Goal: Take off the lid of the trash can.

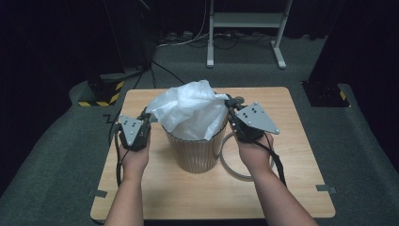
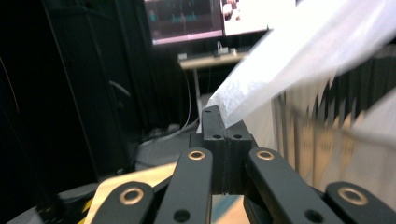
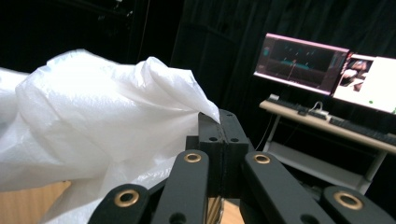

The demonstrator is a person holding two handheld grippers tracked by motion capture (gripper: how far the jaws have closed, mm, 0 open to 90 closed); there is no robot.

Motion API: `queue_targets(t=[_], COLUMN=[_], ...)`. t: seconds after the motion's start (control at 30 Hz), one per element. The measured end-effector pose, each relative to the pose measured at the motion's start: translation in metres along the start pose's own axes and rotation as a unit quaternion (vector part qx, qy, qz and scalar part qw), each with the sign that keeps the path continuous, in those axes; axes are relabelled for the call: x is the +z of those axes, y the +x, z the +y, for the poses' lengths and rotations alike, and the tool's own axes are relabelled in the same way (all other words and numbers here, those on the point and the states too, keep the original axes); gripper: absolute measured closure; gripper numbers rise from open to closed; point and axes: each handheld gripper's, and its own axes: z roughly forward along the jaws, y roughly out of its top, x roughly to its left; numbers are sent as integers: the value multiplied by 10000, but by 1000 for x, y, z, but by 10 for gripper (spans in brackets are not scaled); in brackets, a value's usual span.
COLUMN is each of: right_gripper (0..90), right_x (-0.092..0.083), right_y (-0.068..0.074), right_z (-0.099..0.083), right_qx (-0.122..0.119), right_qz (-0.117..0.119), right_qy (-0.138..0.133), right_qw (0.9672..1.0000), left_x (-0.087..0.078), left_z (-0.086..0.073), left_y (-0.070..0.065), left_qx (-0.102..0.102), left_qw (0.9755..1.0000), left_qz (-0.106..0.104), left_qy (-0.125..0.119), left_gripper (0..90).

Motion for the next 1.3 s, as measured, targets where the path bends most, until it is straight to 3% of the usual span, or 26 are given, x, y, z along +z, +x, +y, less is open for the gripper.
queue_targets(t=[0.1, 0.17, 0.27, 0.37, 0.57, 0.73, 0.83, 0.93, 1.0, 1.1, 1.2, 1.3], right_gripper=[849, 743, 629, 564, 553, 620, 685, 688, 686, 646, 636, 616], right_x=[8, 14, 10, 2, -13, -10, 4, 23, 24, 13, -2, -16], right_y=[-2, -3, -5, -6, -9, -17, -19, -8, -3, -2, 1, 9], right_z=[-4, -8, -7, -4, 2, 9, 7, -3, -9, -6, 2, 6], right_qx=[90, 172, 359, 369, 299, 319, 401, 182, 186, 267, 277, 203], right_qz=[186, 346, 460, 427, 321, 236, 421, 612, 663, 652, 683, 823], right_qy=[353, 622, 626, 569, 353, 211, 448, 940, 1024, 790, 532, 358], right_qw=[9992, 9973, 9963, 9968, 9984, 9990, 9973, 9935, 9924, 9944, 9959, 9958], left_x=[-21, -35, -50, -56, -61, -67, -73, -79, -81, -75, -62, -52], left_z=[11, 18, 26, 31, 33, 35, 39, 44, 45, 46, 45, 50], left_y=[1, -4, -14, -28, -49, -47, -39, -31, -31, -40, -54, -72], left_qx=[-174, -169, -177, -103, 123, 105, 58, 44, 76, 203, 206, 285], left_qw=[9988, 9973, 9955, 9943, 9929, 9918, 9904, 9897, 9897, 9908, 9919, 9909], left_qz=[59, 75, -44, -199, -313, -202, -59, 14, -4, -177, -405, -644], left_qy=[-454, -710, -925, -1043, -1140, -1257, -1377, -1432, -1433, -1329, -1182, -1147], left_gripper=[899, 899, 899, 899, 899, 899, 899, 899, 899, 899, 899, 899])
